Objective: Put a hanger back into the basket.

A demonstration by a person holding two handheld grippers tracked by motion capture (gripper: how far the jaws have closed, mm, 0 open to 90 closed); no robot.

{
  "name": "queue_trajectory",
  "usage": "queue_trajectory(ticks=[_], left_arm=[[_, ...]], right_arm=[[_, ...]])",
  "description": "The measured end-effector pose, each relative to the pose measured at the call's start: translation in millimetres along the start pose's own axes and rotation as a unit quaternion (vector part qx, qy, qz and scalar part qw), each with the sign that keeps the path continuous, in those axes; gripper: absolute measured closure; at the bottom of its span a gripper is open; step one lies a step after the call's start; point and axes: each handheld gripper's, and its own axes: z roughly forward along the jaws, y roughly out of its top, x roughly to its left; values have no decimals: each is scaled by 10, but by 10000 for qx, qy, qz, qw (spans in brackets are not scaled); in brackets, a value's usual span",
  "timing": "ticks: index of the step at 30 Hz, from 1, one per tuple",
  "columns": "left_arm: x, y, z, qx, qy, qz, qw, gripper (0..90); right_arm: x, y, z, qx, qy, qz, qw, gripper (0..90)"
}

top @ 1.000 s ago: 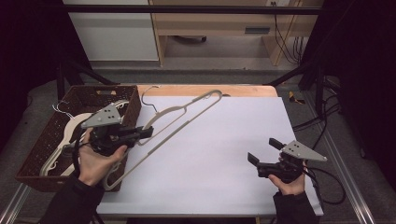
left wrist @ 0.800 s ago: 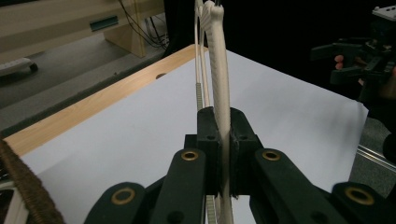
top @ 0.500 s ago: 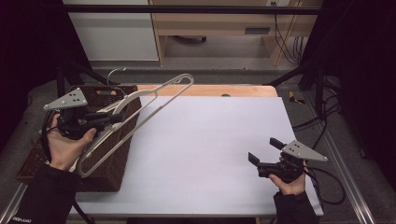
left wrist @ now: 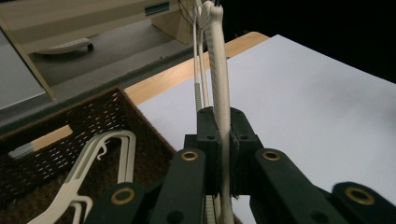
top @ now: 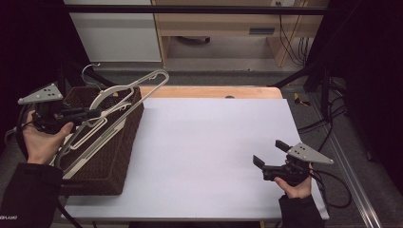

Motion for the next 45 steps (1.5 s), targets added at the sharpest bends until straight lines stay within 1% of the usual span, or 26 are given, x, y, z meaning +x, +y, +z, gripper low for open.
queue_trajectory(ticks=[2,6,8,14,20,24,25,26,28,30,32,37,40,45], left_arm=[[61,-32,-8,40,31,2,10000,856],[180,-101,-16,93,3,-27,10000,856],[238,-131,-16,164,53,-2,9999,855],[407,-252,-44,321,204,-54,9993,855],[558,-410,-94,372,333,-218,9985,855],[623,-490,-120,354,384,-340,9981,854],[641,-506,-130,392,403,-319,9979,855],[653,-524,-135,359,418,-356,9978,855],[683,-553,-156,367,419,-344,9979,855],[711,-570,-176,443,481,-324,9973,857],[735,-587,-196,461,548,-353,9968,861],[780,-650,-220,590,585,-356,9959,862],[793,-714,-216,616,555,-436,9956,862],[819,-807,-223,671,577,-536,9946,862]], right_arm=[[1,-3,6,30,9,-14,10000,12],[-2,-6,7,72,36,-55,10000,11],[2,-6,11,84,26,-34,10000,12],[1,-5,12,95,27,-30,9999,12],[2,-7,17,111,18,-39,9999,12],[-1,-7,19,114,21,-48,9999,12],[0,-8,18,116,21,-47,9999,12],[1,-8,17,117,22,-49,9999,11],[-1,-7,18,112,23,-51,9999,12],[-2,-8,17,114,18,-52,9999,11],[-2,-8,18,115,15,-48,9999,11],[4,-11,29,125,9,-40,9999,11],[2,-12,27,114,24,-58,9999,10],[5,-11,28,128,8,-42,9999,11]])
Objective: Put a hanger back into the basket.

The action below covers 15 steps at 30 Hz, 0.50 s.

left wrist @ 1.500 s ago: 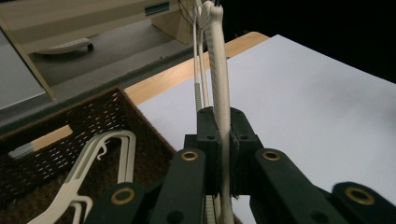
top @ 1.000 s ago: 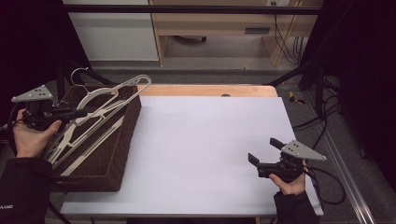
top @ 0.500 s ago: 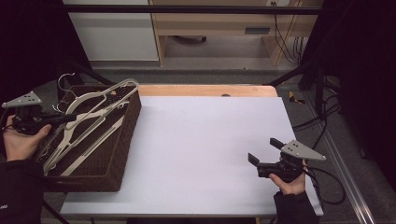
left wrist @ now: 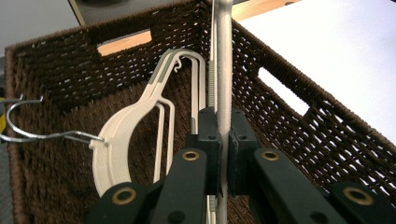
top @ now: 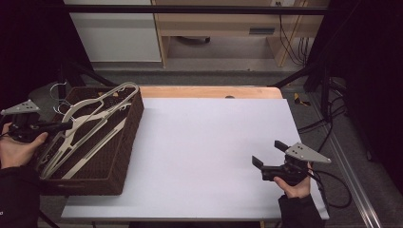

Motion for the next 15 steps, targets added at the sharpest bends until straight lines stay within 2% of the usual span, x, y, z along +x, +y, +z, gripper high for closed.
queue_trajectory(ticks=[4,7,10,15], left_arm=[[14,-64,-23,46,57,-34,10000,863],[-13,-82,-9,48,-15,-50,10000,862],[-40,-96,73,227,74,-18,9997,862],[-60,-162,261,490,95,-100,9987,861]], right_arm=[[1,-1,1,6,0,-3,10000,10],[1,-3,8,13,-11,-3,10000,10],[8,-6,15,30,1,-10,10000,9],[2,-3,5,16,-6,-7,10000,9]])
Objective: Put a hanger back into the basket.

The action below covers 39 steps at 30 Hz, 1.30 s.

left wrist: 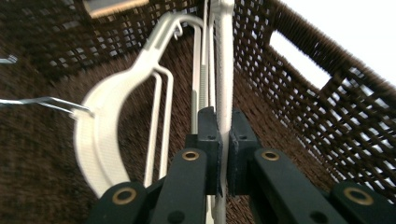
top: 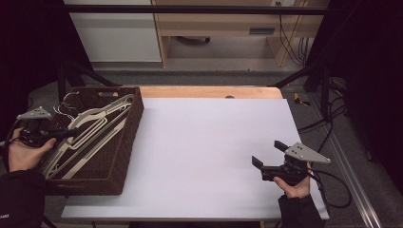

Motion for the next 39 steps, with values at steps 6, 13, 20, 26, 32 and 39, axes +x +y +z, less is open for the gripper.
queue_trajectory(ticks=[6,13,20,26,32,39], left_arm=[[8,-104,167,184,-52,-206,9996,861],[50,-143,212,314,22,-528,9981,853],[111,-168,204,363,623,-803,9942,764],[155,-225,198,340,943,-1013,9898,635],[107,-168,132,262,1216,-995,9872,553],[-231,-23,-64,-577,698,-694,9935,426]], right_arm=[[1,0,1,-1,7,-5,10000,9],[3,-2,6,12,12,-1,10000,8],[3,-2,5,9,10,-3,10000,8],[5,-8,20,37,22,-23,10000,6],[2,-6,14,38,16,-7,10000,6],[2,-3,14,36,42,-5,10000,7]])
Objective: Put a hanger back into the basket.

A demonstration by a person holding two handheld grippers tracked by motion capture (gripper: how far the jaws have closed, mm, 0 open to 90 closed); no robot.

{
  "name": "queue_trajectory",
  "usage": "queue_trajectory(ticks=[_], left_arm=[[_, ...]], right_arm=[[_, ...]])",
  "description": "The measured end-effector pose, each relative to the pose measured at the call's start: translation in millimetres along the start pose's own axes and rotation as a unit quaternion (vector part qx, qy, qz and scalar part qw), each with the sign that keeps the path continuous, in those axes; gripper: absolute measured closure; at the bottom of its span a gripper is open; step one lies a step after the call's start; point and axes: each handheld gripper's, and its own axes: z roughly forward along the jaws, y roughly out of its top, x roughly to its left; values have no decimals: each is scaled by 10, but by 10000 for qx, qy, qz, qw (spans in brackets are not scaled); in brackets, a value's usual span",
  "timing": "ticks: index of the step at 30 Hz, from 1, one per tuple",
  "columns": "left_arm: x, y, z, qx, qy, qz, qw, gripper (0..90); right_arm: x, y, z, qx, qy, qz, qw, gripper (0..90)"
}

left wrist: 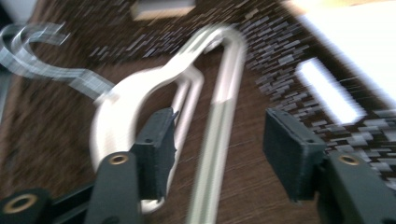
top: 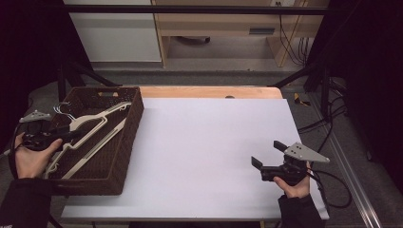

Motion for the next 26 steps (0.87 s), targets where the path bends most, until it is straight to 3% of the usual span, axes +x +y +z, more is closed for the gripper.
queue_trajectory(ticks=[4,7,11,13,17,19,22,26], left_arm=[[-316,48,-141,-467,-314,324,9979,318],[-511,50,-190,-762,-537,382,9949,221],[-774,30,-197,-1115,-991,423,9879,160],[-896,21,-176,-1267,-1275,481,9825,135],[-1153,-5,-111,-1508,-1514,659,9747,96],[-1266,-29,-66,-1507,-1543,698,9740,46],[-1368,-73,-15,-1557,-1612,680,9722,40],[-1435,-140,43,-1480,-1647,680,9728,37]], right_arm=[[-1,0,-2,-4,3,-3,10000,6],[-3,1,-11,-18,30,-26,10000,6],[-5,7,-28,-75,70,-38,9999,5],[-7,9,-35,-98,101,-31,9999,5],[-7,11,-51,-133,99,-40,9999,5],[-13,14,-58,-161,96,-48,9998,5],[-16,16,-73,-174,95,-31,9998,5],[-18,18,-83,-209,89,-22,9997,5]])
